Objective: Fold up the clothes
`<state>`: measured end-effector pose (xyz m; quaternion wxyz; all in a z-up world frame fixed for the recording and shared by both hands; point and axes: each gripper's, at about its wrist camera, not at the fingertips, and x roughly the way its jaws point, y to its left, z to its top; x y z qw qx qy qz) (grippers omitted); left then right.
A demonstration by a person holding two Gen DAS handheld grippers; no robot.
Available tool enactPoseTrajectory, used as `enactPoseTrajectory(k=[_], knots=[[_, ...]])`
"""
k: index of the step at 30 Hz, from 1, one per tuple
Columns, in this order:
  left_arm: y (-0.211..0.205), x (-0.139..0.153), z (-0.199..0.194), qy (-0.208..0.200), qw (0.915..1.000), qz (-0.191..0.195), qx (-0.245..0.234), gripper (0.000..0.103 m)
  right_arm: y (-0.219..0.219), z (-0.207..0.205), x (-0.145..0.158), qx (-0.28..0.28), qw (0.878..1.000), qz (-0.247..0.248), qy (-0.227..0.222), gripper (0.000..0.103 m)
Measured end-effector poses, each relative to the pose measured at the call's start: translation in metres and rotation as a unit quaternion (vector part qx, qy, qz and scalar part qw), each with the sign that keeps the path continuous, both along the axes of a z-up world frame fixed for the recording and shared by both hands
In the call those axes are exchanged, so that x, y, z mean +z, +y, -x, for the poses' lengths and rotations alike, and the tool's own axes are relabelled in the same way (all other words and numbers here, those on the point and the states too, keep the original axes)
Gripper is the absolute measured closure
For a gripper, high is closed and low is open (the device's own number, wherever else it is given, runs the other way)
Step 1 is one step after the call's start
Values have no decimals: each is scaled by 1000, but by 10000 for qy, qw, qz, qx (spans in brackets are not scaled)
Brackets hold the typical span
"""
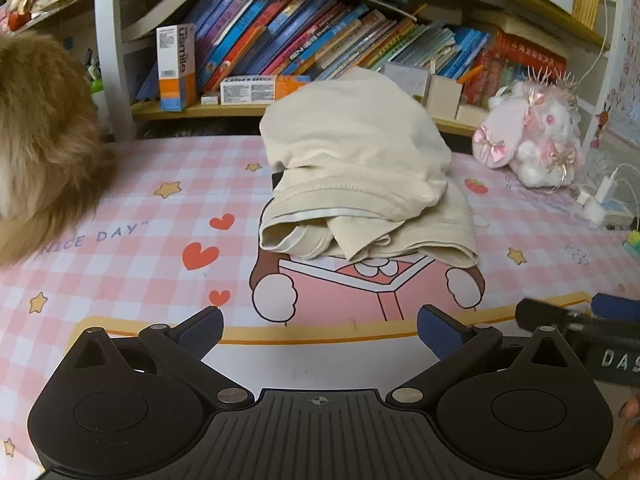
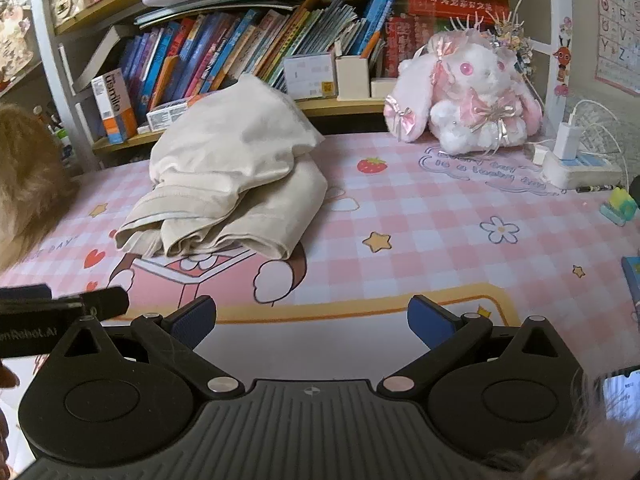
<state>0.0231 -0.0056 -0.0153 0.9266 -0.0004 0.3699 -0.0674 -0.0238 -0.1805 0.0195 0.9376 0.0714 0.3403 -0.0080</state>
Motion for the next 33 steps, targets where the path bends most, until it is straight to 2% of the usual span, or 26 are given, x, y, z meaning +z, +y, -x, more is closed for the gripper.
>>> enactPoseTrajectory(k=[8, 13, 18, 29, 33], knots=[[1, -1, -14, -22, 9999, -100, -48, 1, -4, -5, -2, -54, 9999, -122, -35, 0], [2, -1, -20, -135, 9995, -250, -134, 1, -10, -8, -6, -139, 9994, -298, 64, 0], [-2, -4, -36, -246, 9984, -430, -283, 1, -9, -12, -7, -11, 9997, -251, 72, 0], [-2, -14, -85, -410, 9957, -741, -377, 1, 12, -45, -3, 728, 9963, 420, -159, 0], [7, -12, -87, -414, 9965, -672, -290, 1, 31, -70, 0, 1542, 9795, 1233, -407, 0]])
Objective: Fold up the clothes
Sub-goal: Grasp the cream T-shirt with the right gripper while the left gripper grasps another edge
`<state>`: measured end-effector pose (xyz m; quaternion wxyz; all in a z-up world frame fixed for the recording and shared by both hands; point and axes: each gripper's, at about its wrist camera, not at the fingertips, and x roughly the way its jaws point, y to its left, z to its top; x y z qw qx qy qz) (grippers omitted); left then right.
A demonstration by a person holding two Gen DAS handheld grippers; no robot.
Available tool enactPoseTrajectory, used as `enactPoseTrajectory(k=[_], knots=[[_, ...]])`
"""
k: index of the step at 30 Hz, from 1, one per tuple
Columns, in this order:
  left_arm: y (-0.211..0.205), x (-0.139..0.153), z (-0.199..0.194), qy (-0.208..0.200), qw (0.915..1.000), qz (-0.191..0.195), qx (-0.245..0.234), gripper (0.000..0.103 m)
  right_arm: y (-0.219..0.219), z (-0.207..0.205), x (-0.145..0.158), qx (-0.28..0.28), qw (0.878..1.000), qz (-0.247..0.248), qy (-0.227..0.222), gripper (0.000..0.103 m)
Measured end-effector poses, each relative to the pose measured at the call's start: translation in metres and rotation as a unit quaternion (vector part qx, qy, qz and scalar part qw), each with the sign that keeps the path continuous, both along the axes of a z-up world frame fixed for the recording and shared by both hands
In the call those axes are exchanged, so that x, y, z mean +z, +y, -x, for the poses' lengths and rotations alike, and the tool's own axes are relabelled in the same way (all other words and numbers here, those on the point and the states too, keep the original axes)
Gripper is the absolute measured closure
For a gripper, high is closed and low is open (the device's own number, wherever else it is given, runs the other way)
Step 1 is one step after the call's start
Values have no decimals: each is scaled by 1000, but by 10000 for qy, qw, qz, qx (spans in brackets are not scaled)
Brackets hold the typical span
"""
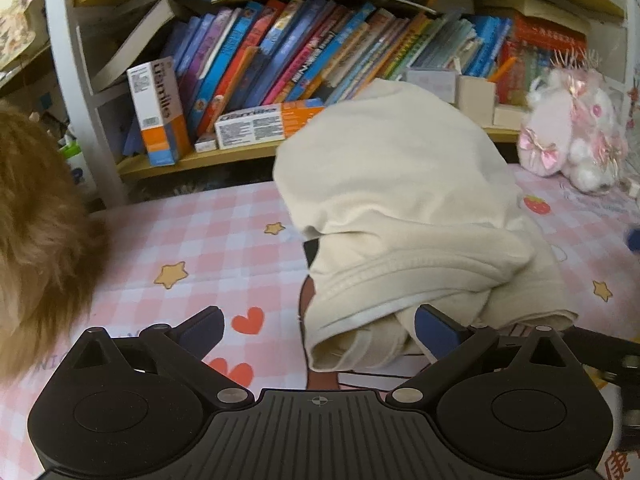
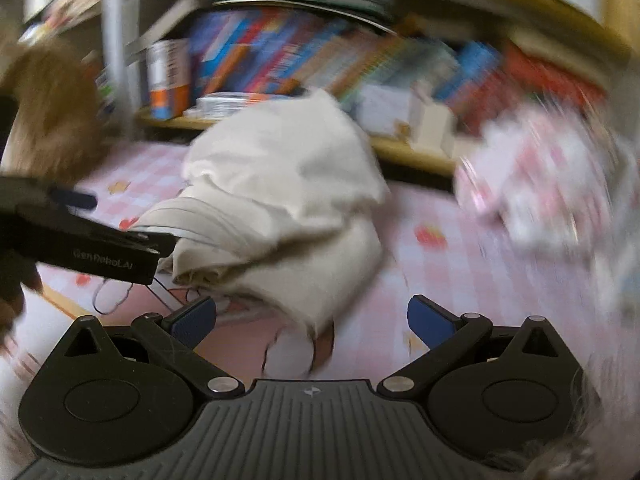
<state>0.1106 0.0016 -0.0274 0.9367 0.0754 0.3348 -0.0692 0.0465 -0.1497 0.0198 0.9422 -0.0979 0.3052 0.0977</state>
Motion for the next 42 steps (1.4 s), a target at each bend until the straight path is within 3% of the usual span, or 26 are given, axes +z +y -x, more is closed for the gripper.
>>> enactPoseTrajectory(k=[3, 8, 9, 10, 11, 12, 16, 19, 27, 32, 37, 40, 42], knots=[[5, 3, 5, -36, 10000, 65, 11, 1, 22, -18, -3, 849, 9918, 935, -220, 0], [19, 9, 20, -122, 9994, 300, 100, 0, 56, -32, -22, 2208, 9469, 2286, -490, 4], [22, 11, 25, -146, 9993, 327, 130, 0, 61, -35, -26, 2377, 9383, 2458, -523, 15], [25, 12, 28, -169, 9991, 350, 161, 0, 65, -38, -29, 2491, 9325, 2562, -532, 36], [27, 12, 31, -188, 9990, 369, 194, 0, 68, -42, -31, 2544, 9293, 2630, -492, 50], [30, 13, 35, -207, 9988, 391, 233, 0, 70, -46, -31, 2562, 9294, 2626, -413, 70], [37, 12, 47, -223, 9979, 473, 395, 0, 64, -55, -6, 2335, 9525, 1927, -314, 91], [36, 10, 54, -211, 9974, 532, 443, 0, 63, -49, 25, 2182, 9609, 1550, -705, 92], [15, 16, 62, -418, 9960, 753, 246, 0, 52, -25, 109, 1842, 9666, 784, -1600, 94], [-12, 20, 56, -561, 9954, 772, -121, 1, 47, -19, 128, 1839, 9664, 655, -1673, 97], [-39, 9, 38, -516, 9969, 442, -398, 3, 45, -20, 124, 1828, 9683, 673, -1565, 97], [-41, 0, 23, -370, 9984, 382, -216, 21, 44, -22, 120, 1808, 9700, 654, -1486, 97], [-33, -4, 9, -164, 9989, 441, -22, 54, 43, -22, 117, 1812, 9707, 667, -1431, 97]])
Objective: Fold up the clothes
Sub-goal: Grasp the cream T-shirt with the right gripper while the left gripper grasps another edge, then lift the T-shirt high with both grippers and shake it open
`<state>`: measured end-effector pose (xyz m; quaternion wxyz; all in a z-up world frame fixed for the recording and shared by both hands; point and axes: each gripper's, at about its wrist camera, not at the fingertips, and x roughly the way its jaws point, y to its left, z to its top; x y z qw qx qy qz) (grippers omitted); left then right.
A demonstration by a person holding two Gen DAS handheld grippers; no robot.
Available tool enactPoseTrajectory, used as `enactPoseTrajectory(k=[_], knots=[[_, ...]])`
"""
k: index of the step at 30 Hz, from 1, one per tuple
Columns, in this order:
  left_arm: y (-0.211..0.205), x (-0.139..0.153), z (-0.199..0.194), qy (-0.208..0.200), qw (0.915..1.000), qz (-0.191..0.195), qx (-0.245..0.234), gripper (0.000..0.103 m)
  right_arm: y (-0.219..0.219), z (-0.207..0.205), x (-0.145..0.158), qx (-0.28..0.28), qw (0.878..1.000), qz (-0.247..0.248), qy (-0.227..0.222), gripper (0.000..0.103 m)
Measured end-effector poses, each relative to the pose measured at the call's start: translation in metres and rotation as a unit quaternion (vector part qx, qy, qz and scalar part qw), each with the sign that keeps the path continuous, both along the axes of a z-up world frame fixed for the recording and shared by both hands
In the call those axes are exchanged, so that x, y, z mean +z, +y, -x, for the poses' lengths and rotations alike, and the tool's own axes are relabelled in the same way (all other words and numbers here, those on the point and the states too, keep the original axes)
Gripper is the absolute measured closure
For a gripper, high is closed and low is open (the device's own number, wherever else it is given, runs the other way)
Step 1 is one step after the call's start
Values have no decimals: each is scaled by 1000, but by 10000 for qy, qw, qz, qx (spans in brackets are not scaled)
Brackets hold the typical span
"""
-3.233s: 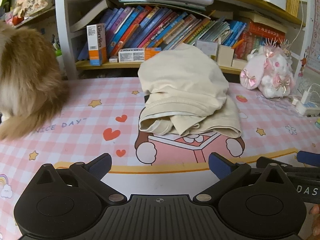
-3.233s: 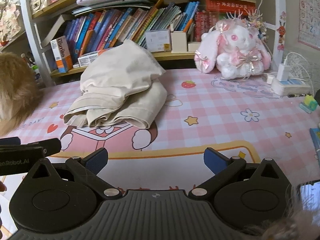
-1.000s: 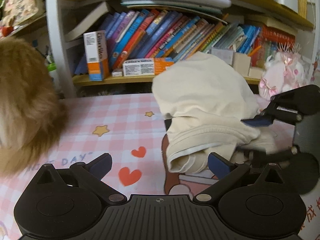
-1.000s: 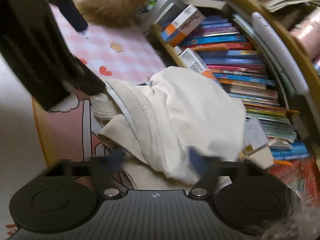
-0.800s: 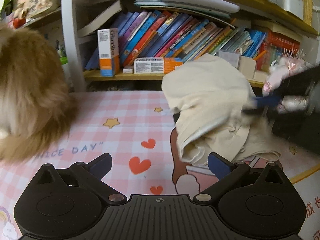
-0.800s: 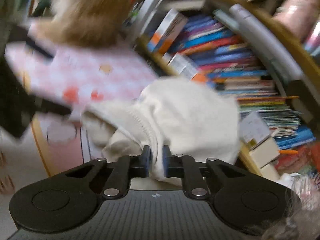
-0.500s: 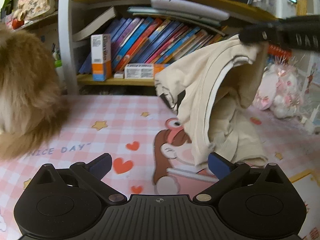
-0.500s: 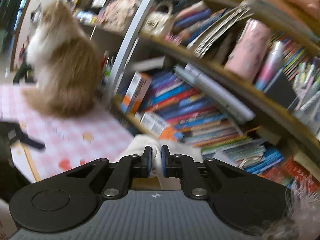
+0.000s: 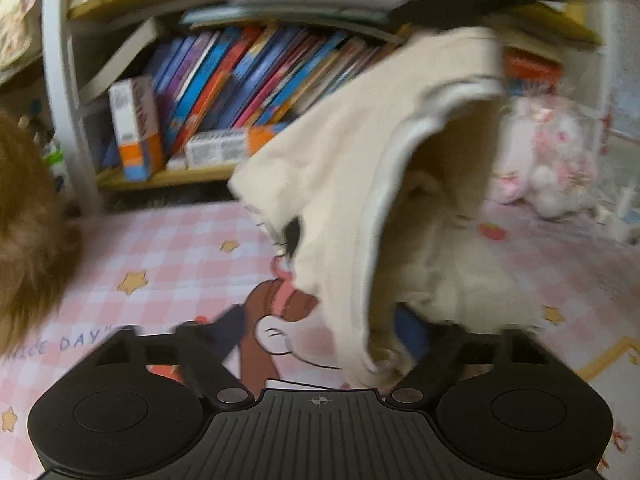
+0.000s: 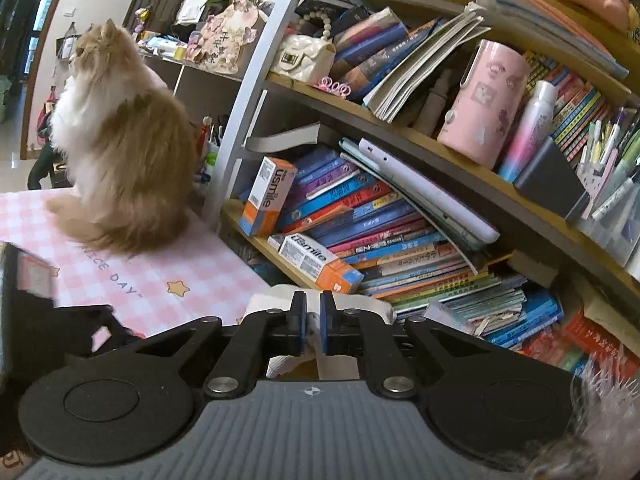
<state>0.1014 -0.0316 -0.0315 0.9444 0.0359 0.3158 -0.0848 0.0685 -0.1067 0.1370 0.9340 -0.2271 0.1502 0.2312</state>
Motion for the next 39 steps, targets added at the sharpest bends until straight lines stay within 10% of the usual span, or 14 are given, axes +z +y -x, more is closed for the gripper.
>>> enactPoseTrajectory(k=[3, 9, 12, 13, 21, 39], knots=[[18, 2, -13, 172, 9995, 267, 90, 97, -3, 0, -6, -10, 9999, 93, 89, 97], [34, 38, 0, -517, 9978, 406, 63, 101, -7, 5, -30, 114, 9978, 502, 413, 93], [38, 59, 7, -826, 9955, 461, -24, 101, -4, 18, -46, 248, 9942, 1007, 292, 23], [38, 65, 8, -902, 9948, 478, -47, 101, -2, 23, -52, 301, 9920, 1206, 217, 15], [35, 90, 20, -1160, 9915, 557, -208, 100, 23, 28, -102, 631, 9633, 2610, -69, 14], [45, 97, 32, -1182, 9901, 707, -269, 100, 36, 16, -117, 459, 9556, 2808, -773, 19]])
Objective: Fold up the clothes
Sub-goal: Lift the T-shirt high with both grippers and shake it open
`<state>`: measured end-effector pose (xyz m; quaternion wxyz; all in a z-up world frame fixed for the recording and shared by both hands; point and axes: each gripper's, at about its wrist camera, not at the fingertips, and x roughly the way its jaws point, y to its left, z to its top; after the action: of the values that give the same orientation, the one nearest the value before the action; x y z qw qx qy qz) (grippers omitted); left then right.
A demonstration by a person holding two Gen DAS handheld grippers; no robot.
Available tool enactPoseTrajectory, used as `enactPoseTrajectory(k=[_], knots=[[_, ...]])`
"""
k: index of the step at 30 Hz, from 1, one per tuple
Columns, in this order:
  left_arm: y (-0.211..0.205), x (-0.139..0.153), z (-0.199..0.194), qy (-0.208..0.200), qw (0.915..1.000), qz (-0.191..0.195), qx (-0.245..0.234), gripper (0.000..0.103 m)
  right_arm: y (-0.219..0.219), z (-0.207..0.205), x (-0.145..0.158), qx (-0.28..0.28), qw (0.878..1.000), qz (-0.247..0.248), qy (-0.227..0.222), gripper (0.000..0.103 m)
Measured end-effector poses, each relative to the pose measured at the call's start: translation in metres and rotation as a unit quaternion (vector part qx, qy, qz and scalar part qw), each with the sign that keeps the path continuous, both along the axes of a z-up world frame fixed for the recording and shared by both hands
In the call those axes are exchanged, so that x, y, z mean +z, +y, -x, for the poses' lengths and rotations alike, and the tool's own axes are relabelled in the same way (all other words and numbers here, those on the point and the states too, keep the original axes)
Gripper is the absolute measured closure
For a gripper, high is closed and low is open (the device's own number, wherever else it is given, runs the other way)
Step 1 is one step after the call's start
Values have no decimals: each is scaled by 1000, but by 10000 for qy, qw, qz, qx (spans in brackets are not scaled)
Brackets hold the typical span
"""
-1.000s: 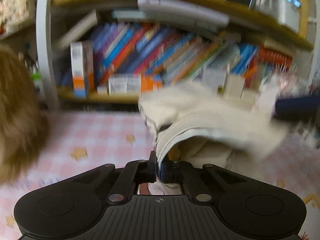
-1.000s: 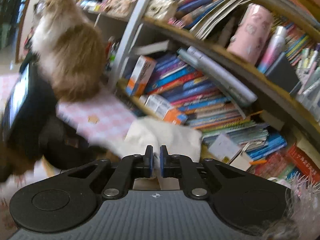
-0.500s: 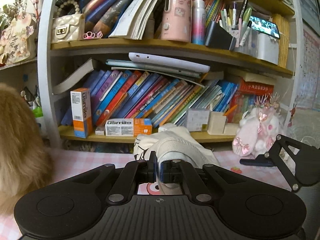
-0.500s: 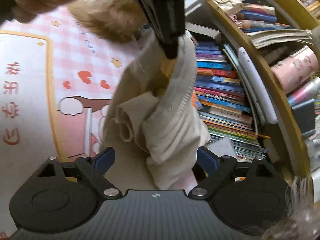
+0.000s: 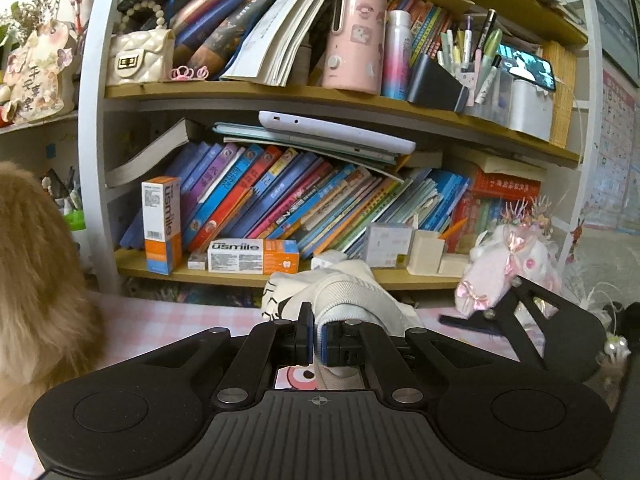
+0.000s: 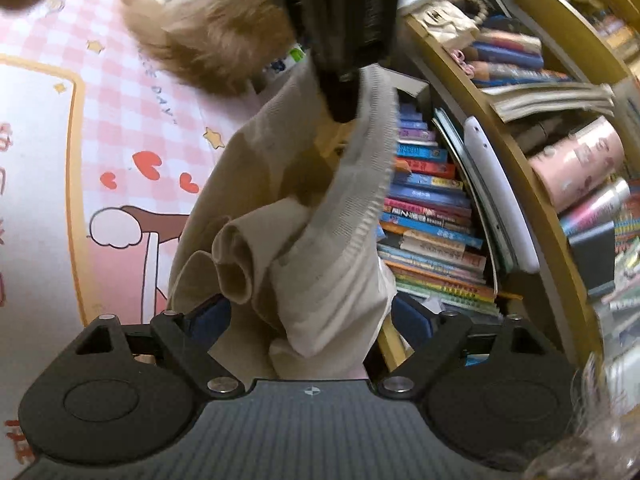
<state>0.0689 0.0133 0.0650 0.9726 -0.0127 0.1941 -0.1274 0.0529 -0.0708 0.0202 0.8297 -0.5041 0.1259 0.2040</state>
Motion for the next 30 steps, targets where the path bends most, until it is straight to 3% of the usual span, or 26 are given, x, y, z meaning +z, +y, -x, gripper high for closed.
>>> enactPoseTrajectory(k=[2, 4, 5, 6, 10, 14, 21, 23, 24, 30], knots=[[3, -3, 0, 29, 9999, -98, -6, 100, 2, -3, -1, 67, 9999, 41, -89, 30], [8, -6, -1, 102, 9998, -141, 27, 100, 3, -4, 4, 167, 9999, 33, -16, 52], [10, -8, -2, 139, 9998, -163, 43, 100, 2, -3, 7, 234, 9997, 38, 59, 55], [12, -10, -2, 182, 9996, -184, 59, 100, 1, 0, 9, 328, 9993, 94, 121, 56], [19, -18, -4, 337, 9992, -185, 105, 100, -10, 16, 11, 750, 9952, 562, 268, 39], [18, -20, -4, 365, 9993, -81, 25, 100, -19, 17, 29, 456, 9987, 123, 202, 39], [14, -13, 3, 243, 9992, 52, -297, 100, 1, 2, 17, 191, 9998, -35, 102, 42], [15, -15, 3, 254, 9993, -29, -271, 100, 3, -8, 11, 97, 9996, -26, 246, 65], [17, -17, 3, 273, 9993, -65, -239, 100, 2, -11, 12, 76, 9993, -38, 364, 90], [22, -36, 3, 559, 9984, -51, -85, 93, -10, -7, 48, 14, 9990, -392, 204, 92]])
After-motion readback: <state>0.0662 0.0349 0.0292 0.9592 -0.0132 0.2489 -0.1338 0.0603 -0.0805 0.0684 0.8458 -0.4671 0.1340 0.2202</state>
